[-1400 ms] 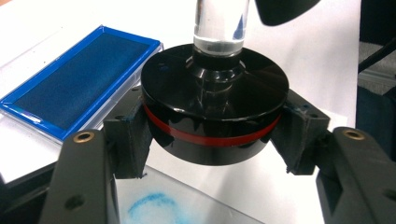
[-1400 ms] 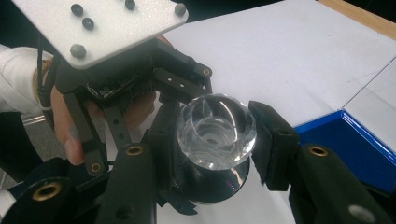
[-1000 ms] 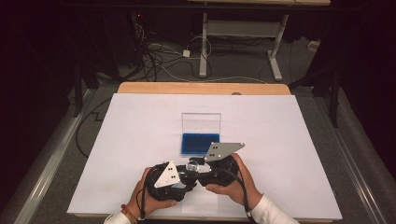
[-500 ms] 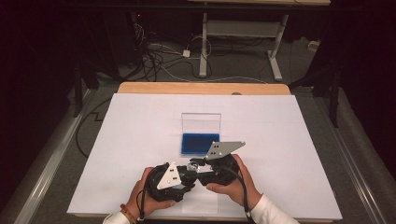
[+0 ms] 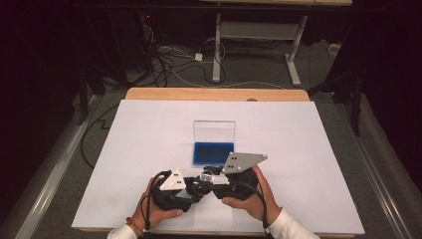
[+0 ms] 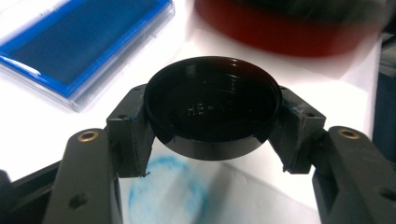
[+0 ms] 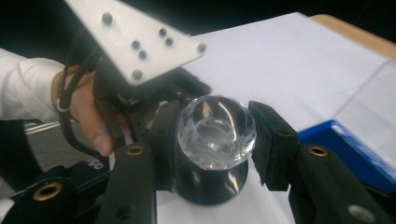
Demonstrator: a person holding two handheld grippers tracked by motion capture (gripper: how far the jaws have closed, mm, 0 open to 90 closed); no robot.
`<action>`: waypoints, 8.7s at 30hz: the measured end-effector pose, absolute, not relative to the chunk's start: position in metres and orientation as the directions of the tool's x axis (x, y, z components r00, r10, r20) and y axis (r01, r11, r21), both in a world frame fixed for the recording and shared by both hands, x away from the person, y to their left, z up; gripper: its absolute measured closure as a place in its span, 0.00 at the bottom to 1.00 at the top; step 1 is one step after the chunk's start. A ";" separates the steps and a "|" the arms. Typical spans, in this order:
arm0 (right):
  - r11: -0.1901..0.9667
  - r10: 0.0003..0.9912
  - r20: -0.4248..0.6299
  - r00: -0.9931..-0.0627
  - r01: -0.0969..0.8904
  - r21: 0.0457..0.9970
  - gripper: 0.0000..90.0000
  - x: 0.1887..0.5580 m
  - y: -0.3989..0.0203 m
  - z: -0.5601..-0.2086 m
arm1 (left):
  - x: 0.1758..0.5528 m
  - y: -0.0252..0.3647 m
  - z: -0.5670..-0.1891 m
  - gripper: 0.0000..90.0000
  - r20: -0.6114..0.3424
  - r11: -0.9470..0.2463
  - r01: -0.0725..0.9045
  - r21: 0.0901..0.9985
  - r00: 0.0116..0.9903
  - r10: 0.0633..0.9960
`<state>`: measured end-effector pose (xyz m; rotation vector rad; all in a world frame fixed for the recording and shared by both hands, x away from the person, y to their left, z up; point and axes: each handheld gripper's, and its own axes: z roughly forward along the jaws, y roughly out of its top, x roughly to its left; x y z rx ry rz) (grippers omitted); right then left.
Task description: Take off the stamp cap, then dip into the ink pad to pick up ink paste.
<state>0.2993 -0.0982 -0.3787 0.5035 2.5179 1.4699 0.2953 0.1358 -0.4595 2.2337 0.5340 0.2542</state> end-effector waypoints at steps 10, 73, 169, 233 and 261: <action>0.459 0.423 -0.007 -0.906 0.207 0.864 0.63 0.305 -0.118 -0.375 | 0.291 0.144 -0.454 0.41 0.070 -0.615 0.254 0.747 0.889 0.452; 0.483 0.545 -0.089 -0.833 0.226 0.846 0.63 0.313 -0.176 -0.366 | 0.272 0.235 -0.459 0.41 0.114 -0.581 0.327 0.746 0.796 0.594; 0.588 0.540 -0.048 -0.840 0.336 0.736 0.63 0.430 -0.065 -0.429 | 0.277 0.237 -0.458 0.41 0.103 -0.578 0.327 0.748 0.803 0.588; 0.610 0.543 -0.042 -0.839 0.359 0.706 0.63 0.427 -0.065 -0.428 | 0.277 0.236 -0.458 0.41 0.099 -0.585 0.329 0.741 0.809 0.580; 0.570 0.572 -0.088 -0.816 0.318 0.757 0.63 0.419 -0.086 -0.374 | 0.278 0.237 -0.456 0.41 0.099 -0.578 0.327 0.747 0.806 0.584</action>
